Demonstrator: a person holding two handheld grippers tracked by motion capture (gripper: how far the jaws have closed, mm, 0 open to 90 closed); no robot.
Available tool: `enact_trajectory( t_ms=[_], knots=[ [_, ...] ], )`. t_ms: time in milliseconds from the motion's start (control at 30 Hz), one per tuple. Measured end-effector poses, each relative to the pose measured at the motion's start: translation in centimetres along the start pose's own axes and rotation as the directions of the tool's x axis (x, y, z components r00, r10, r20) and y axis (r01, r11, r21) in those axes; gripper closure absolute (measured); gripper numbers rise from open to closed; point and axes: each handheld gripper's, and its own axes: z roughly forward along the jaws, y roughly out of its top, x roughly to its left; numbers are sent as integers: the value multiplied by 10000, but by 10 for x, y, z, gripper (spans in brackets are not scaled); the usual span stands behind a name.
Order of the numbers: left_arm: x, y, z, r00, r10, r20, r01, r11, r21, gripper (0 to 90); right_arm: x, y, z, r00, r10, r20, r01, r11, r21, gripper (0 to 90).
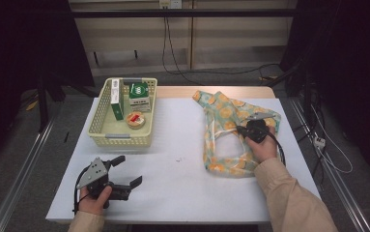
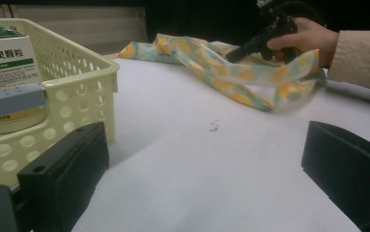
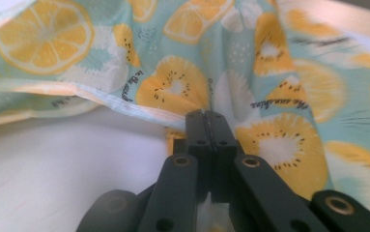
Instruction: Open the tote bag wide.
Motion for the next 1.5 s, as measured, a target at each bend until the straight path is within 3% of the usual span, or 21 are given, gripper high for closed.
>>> enact_trajectory(
  t_ms=[67, 100, 200, 267, 300, 367, 433, 500, 600, 800, 967, 1000, 1033, 1067, 1133, 1167, 1200, 1300, 1367, 1400, 1500],
  knots=[
    [0, 1, 0, 10000, 10, -5, -10, 10000, -40, 26, -7, 3, -2, 9981, 523, -313, -528, 9985, -158, 900],
    [0, 1, 0, 10000, 42, 5, -41, 10000, -65, 26, -6, 3, -4, 9977, 533, -429, -542, 9984, -189, 900],
    [0, 0, 0, 10000, -13, 46, 13, 10000, -35, 26, 12, 6, -9, 9952, -260, -945, 260, 9997, -7, 900],
    [-1, 1, 0, 10000, 26, 51, -26, 10000, -4, 26, 22, 6, -10, 9900, -231, -1391, 267, 9994, 240, 890],
    [-1, 1, 1, 9999, 73, 87, -73, 10000, -43, 26, 28, 7, -12, 9918, -463, -1192, 491, 9986, 208, 822],
    [-2, 2, 1, 9999, 135, 107, -135, 9999, -35, 26, 40, 10, -16, 9878, -655, -1412, 682, 9976, 145, 565],
    [-3, 2, 2, 9999, 82, 117, -82, 9999, -62, 26, 53, 14, -25, 9848, -850, -1515, 863, 9963, 21, 521],
    [-3, 2, 2, 9999, 90, 107, -90, 9999, -52, 26, 68, 19, -35, 9690, -892, -2306, 891, 9960, -109, 474],
    [-3, 2, 2, 9999, 56, 92, -56, 10000, -44, 27, 92, 20, -43, 9500, -1173, -2895, 1193, 9928, -107, 438],
    [-3, 3, 1, 9999, 130, 93, -129, 9999, -30, 27, 130, 11, -34, 9240, -1123, -3656, 1307, 9911, 260, 332],
    [-3, 3, 1, 9999, 123, 81, -122, 9999, -38, 26, 138, -5, -13, 9379, -1036, -3312, 1430, 9850, 968, 452],
    [-3, 3, 1, 9999, 106, 88, -106, 9999, -64, 26, 138, -5, -13, 9422, -1129, -3156, 1460, 9858, 832, 532],
    [-2, 2, 2, 9999, 119, 83, -118, 9999, -47, 26, 138, -5, -14, 9408, -1437, -3069, 1760, 9811, 800, 681],
    [-2, 2, 2, 9999, 121, 80, -121, 9999, -29, 26, 138, -5, -14, 9341, -1609, -3188, 1924, 9788, 699, 833],
    [-3, 2, 2, 9999, 34, 97, -34, 10000, -52, 27, 139, -5, -14, 9210, -1377, -3644, 1751, 9820, 715, 884],
    [-3, 3, 2, 9998, 152, 104, -152, 9999, -16, 27, 146, -3, -16, 9106, -1755, -3742, 2099, 9763, 527, 896],
    [-3, 3, 2, 9998, 150, 88, -150, 9999, -4, 27, 146, -3, -16, 9106, -1755, -3742, 2099, 9763, 527, 896],
    [-2, 3, 1, 9999, 122, 55, -122, 9999, -58, 26, 171, 4, -23, 8698, -1959, -4529, 2295, 9731, 197, 898],
    [-2, 2, 1, 9999, 108, 39, -108, 9999, -46, 27, 187, 8, -27, 8348, -1984, -5135, 2340, 9722, 49, 898],
    [-2, 2, 1, 9999, 108, 39, -108, 9999, -46, 27, 187, 8, -27, 8348, -1984, -5135, 2340, 9722, 49, 898],
    [-2, 3, 1, 9999, 136, 47, -136, 9999, -56, 27, 212, 13, -34, 7801, -2182, -5863, 2569, 9663, -178, 898]
  ],
)
